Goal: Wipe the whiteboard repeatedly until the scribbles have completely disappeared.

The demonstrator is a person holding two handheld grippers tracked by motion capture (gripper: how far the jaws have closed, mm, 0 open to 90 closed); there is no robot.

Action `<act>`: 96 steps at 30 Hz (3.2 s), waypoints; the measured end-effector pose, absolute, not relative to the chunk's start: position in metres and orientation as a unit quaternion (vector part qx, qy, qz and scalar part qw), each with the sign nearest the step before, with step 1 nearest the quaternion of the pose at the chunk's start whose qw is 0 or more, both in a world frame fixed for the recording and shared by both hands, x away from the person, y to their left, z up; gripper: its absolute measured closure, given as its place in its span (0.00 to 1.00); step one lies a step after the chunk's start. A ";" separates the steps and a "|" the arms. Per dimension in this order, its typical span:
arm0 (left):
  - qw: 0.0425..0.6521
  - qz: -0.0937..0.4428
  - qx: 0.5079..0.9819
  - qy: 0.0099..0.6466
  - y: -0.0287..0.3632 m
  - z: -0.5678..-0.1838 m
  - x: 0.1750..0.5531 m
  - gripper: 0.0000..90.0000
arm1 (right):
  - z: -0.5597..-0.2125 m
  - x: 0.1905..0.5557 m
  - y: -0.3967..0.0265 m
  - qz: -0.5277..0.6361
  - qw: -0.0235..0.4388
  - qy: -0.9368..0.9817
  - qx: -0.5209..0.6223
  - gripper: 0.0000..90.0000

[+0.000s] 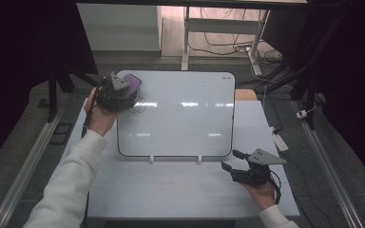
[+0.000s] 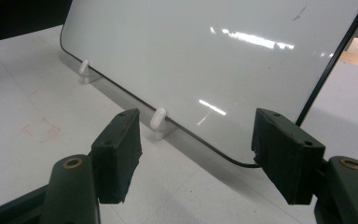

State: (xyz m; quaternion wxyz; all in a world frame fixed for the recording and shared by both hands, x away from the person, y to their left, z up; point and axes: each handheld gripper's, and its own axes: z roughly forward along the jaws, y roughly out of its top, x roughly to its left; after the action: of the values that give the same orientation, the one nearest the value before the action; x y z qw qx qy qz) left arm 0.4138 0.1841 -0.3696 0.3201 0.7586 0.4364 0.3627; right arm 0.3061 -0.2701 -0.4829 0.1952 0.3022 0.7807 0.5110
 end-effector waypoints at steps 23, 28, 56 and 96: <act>0.319 0.421 0.732 0.430 0.196 -0.390 0.404 0.45 | -0.484 0.305 -0.271 0.514 0.202 0.780 0.294 0.36; 0.287 0.432 0.756 0.399 0.174 -0.397 0.402 0.45 | -0.484 0.304 -0.270 0.514 0.202 0.781 0.292 0.36; 0.225 0.414 0.787 0.398 0.166 -0.387 0.403 0.46 | -0.480 0.301 -0.270 0.520 0.211 0.778 0.282 0.37; 0.177 0.414 0.768 0.456 0.201 -0.369 0.409 0.46 | -0.477 0.300 -0.272 0.526 0.211 0.774 0.282 0.37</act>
State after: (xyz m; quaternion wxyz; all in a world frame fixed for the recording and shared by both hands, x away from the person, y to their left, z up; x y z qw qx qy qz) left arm 0.4090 0.2008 -0.3691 0.1766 0.7678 0.4557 0.4143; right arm 0.2999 -0.2716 -0.4774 0.2109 0.2822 0.7739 0.5263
